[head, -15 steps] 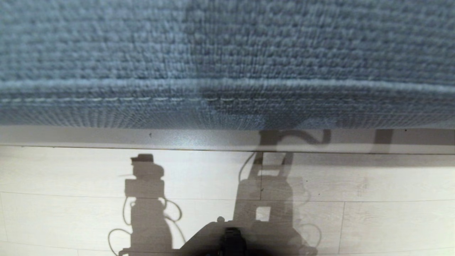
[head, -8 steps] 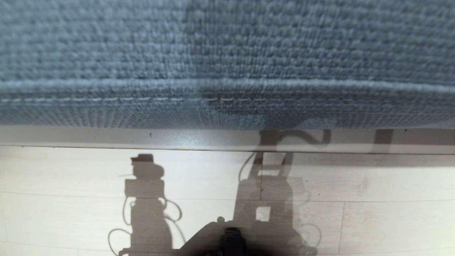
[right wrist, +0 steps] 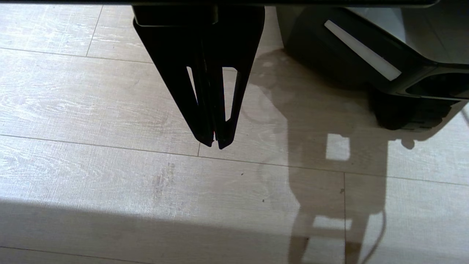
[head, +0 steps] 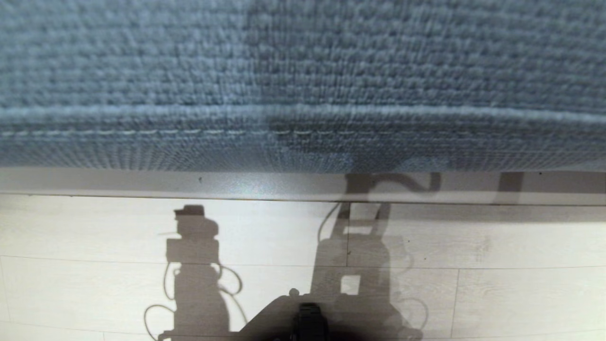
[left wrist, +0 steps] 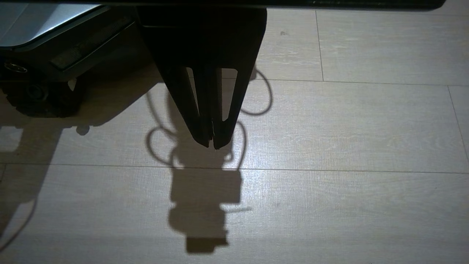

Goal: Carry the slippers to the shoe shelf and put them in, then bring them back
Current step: Pick up the slippers in the shoe cabinet

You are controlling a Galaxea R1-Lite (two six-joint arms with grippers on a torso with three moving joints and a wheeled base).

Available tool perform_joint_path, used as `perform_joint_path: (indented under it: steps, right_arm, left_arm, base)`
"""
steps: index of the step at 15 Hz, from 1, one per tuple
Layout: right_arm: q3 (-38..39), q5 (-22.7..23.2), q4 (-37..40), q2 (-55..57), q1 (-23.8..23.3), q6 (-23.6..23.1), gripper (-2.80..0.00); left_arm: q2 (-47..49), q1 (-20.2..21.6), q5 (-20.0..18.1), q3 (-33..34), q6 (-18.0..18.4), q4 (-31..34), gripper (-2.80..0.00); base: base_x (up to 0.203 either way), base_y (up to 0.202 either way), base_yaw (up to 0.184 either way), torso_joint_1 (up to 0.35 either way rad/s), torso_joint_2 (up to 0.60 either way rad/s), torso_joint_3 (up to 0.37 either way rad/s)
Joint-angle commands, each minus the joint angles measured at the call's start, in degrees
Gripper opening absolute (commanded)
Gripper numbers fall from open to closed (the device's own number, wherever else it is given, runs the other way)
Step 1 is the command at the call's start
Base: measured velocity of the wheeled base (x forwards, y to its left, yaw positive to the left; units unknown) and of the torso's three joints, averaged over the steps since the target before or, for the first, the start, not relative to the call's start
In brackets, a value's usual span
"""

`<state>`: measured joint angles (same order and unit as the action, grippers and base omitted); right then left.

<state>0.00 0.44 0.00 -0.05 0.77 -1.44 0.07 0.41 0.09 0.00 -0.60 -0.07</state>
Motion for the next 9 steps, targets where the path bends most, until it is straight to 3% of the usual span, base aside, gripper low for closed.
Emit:
perform_joint_path:
  steps: [1,9]
  right_arm:
    - [0.0,0.0,0.0,0.05,0.02,0.03,-2.8]
    - [0.0,0.0,0.0,0.05,0.02,-0.03,-2.8]
  left_arm:
    - [0.01,0.02,-0.01,0.0,-0.02,-0.01,-2.8]
    - [0.01,0.02,-0.01,0.0,-0.02,-0.01,-2.8]
  base:
    - [0.0,0.0,0.0,0.0,0.0,0.0]
    - [0.0,0.0,0.0,0.0,0.0,0.0]
